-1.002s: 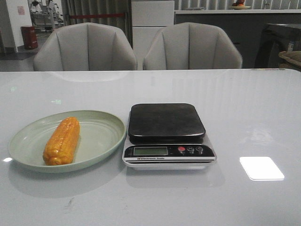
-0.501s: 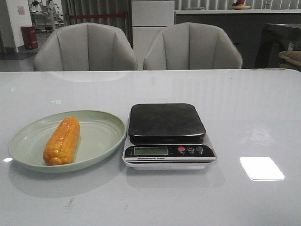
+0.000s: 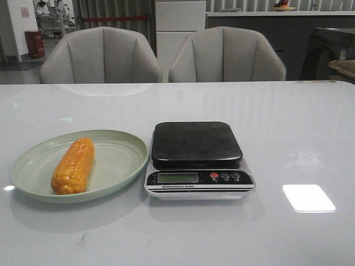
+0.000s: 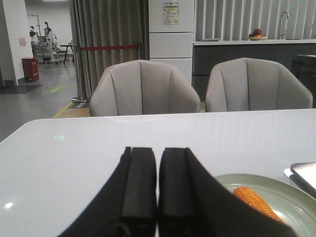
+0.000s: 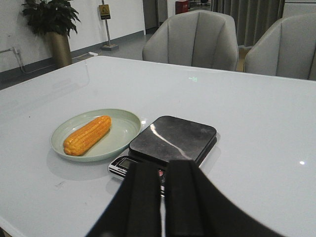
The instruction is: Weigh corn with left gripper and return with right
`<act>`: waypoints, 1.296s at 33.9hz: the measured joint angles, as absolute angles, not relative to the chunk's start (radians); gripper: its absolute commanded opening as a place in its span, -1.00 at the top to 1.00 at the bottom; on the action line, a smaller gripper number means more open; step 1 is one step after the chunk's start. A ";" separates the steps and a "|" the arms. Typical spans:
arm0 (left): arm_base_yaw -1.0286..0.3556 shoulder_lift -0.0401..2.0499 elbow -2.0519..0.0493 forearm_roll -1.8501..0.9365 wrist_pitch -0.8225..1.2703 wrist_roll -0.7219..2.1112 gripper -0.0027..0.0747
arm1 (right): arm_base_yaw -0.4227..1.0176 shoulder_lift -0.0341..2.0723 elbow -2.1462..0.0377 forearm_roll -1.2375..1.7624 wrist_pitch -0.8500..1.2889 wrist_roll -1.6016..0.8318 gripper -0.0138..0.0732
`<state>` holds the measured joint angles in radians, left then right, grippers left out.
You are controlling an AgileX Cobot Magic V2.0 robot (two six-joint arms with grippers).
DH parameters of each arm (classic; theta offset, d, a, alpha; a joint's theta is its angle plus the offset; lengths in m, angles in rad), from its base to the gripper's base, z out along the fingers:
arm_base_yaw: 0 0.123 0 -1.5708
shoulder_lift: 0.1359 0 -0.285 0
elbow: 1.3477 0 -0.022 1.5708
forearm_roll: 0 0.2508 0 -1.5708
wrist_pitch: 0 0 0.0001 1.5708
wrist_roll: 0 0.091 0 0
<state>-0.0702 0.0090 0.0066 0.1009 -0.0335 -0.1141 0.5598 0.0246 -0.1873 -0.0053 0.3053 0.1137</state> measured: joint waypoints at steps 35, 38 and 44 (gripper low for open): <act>-0.070 0.009 0.007 0.101 -0.034 -0.114 0.61 | 0.068 -0.009 0.027 -0.055 0.085 0.114 0.23; -0.070 0.009 0.007 0.101 -0.034 -0.114 0.61 | 0.068 -0.009 0.027 -0.055 0.085 0.112 0.23; -0.070 0.009 0.007 0.101 -0.034 -0.114 0.61 | 0.068 -0.009 0.027 -0.055 0.083 0.112 0.23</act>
<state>-0.0702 0.0090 0.0066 0.1009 -0.0345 -0.1141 0.0678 -0.0091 0.0265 -0.0548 0.0831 0.1120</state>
